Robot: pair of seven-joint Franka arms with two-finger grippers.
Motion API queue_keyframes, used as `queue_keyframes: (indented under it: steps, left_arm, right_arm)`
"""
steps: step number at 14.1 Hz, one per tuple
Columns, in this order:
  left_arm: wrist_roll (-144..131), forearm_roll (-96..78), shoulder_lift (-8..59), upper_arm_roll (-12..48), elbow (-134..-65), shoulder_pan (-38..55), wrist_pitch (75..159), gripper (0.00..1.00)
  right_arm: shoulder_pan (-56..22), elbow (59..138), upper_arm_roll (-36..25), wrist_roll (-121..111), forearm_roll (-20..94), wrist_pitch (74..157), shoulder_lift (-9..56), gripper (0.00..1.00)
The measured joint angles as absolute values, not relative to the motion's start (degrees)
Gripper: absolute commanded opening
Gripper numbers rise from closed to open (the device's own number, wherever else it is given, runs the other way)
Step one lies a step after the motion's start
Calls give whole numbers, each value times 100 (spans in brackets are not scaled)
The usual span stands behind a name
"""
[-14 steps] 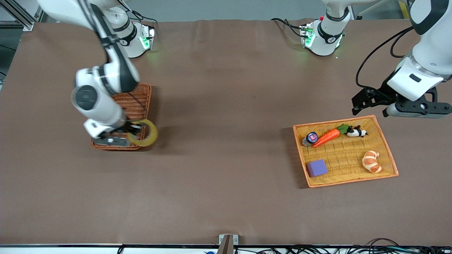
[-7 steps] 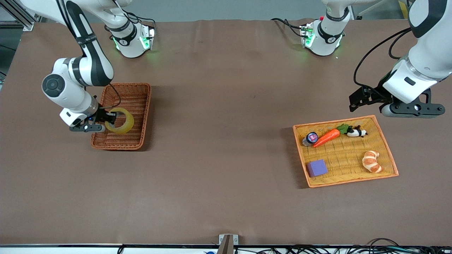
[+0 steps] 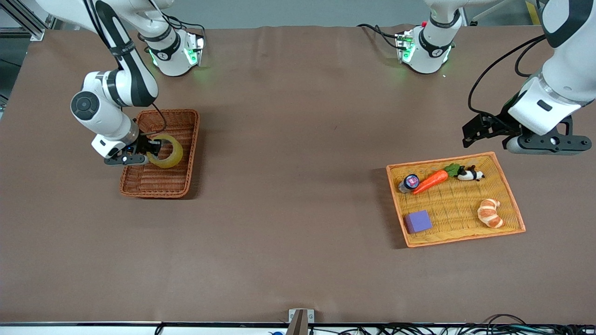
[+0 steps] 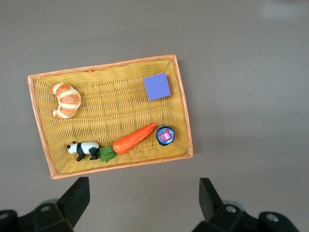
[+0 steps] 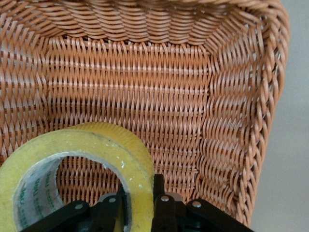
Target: Move tape to another basket
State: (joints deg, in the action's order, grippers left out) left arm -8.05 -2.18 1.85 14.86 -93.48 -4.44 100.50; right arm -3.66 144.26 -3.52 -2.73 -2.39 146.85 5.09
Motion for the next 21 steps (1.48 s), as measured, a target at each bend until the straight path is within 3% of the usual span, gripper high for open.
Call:
queue_keyframes:
  steps: [3,4,5,6,7,13,21]
  left_arm:
    - [-805,-218,181,1487,-9285,-441,10014,100]
    - [-805,-218,176,1490,-9280,-436,9951,100]
    - [-805,-218,170,1491,-9274,-435,9896,100]
    - [-805,-218,160,1491,-9267,-438,9877,100]
    - [-805,-218,149,1490,-9262,-446,9868,100]
    - [-805,-218,34,1436,-9263,-407,9801,100]
    - [-800,-215,-220,824,-9482,148,9747,100]
  right_arm:
    - [-103,14435,-355,-623,-240,14767,508,15]
    - [-70,14442,-355,-651,-240,14769,509,22]
    - [-67,14450,-352,-656,-241,14769,509,49]
    - [-68,14458,-339,-657,-241,14769,509,89]
    - [-68,14462,-324,-658,-241,14769,509,100]
    - [-149,14095,-248,-652,-242,14499,330,100]
    - [-174,11749,-247,-666,-242,12349,-81,100]
